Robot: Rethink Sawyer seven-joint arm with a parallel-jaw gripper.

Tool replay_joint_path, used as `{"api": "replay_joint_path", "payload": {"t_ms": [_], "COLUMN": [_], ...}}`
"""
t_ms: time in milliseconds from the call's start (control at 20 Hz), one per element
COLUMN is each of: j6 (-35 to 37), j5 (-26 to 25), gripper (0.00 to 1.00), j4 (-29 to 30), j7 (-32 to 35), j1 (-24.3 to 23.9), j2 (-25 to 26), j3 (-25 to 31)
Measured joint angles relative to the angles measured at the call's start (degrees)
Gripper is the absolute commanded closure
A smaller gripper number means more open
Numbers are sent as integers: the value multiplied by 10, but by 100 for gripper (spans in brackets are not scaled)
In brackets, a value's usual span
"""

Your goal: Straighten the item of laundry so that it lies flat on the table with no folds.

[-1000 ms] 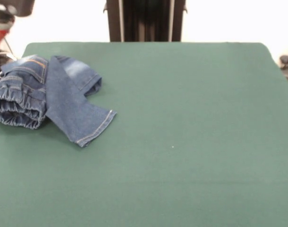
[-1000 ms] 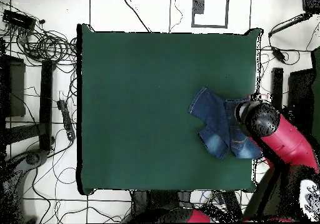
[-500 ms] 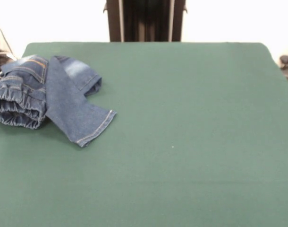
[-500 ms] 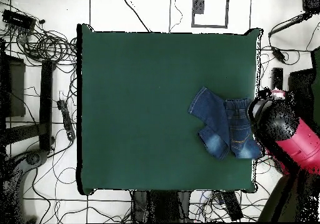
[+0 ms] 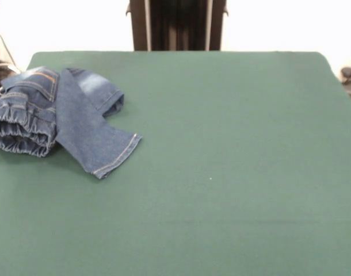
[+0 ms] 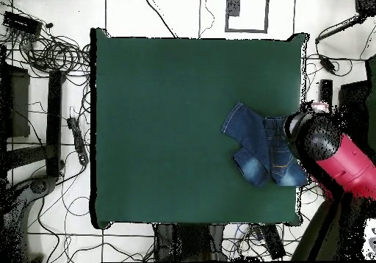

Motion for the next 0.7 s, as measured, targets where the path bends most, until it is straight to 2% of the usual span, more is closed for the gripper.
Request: {"api": "replay_joint_path", "payload": {"t_ms": [700], "j6": [0], "j5": [37], "gripper": [0], "j4": [-26], "j7": [0], "j1": [47], "j2": [37], "j3": [-3]}}
